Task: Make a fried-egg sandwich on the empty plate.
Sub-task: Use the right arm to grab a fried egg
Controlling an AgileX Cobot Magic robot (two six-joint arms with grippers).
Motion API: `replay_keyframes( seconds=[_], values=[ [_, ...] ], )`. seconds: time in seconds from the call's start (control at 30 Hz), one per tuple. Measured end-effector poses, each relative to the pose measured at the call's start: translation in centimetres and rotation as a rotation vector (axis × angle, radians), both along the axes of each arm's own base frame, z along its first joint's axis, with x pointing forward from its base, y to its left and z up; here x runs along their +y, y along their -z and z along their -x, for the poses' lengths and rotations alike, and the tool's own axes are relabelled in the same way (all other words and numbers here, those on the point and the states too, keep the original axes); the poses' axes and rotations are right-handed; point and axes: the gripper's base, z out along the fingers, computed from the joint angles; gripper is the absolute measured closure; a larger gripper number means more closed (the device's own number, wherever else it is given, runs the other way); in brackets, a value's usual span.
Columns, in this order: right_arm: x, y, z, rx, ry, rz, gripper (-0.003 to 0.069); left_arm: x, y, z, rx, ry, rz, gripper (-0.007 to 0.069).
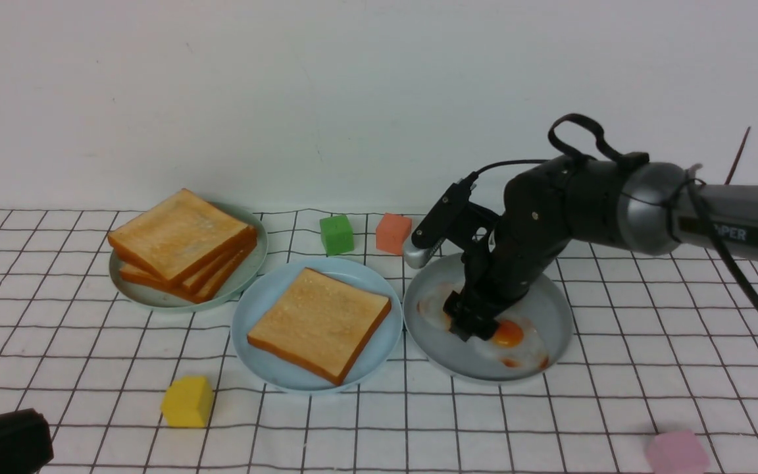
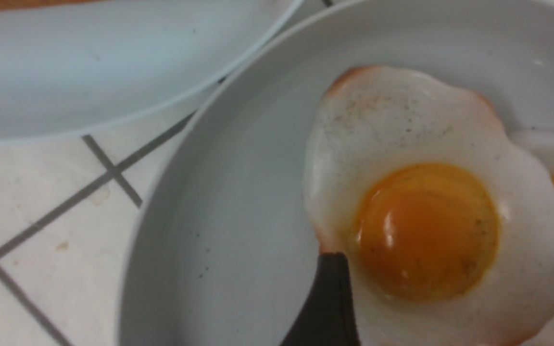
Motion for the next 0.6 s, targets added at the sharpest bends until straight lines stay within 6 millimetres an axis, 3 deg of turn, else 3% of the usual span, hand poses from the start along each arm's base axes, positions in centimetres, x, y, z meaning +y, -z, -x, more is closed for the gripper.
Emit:
replay_keyframes(
  seconds=[0.23, 0.47, 0.53, 0.57, 0.6],
  values=[
    [0.03, 0.10, -0.07, 0.006, 0.000, 0.004, 0.0080, 0.00, 0.00, 0.00, 0.000, 0.000, 0.000, 0.0606],
    [-0.03, 0.06, -0.07, 0.008, -0.005, 0.014, 0.0167, 0.00, 0.00, 0.00, 0.000, 0.000, 0.000, 0.0605],
    [-0.03, -0.01, 0.09, 0.026, -0.003, 0.018, 0.0295, 0.00, 0.00, 0.00, 0.000, 0.000, 0.000, 0.0605],
    [-0.02, 0.00, 0.12, 0.028, -0.002, 0.018, 0.0307, 0.00, 0.00, 0.00, 0.000, 0.000, 0.000, 0.0605],
    [0.07, -0.08, 0.33, 0.041, -0.004, 0.022, 0.0390, 0.00, 0.00, 0.00, 0.000, 0.000, 0.000, 0.0605]
  ],
)
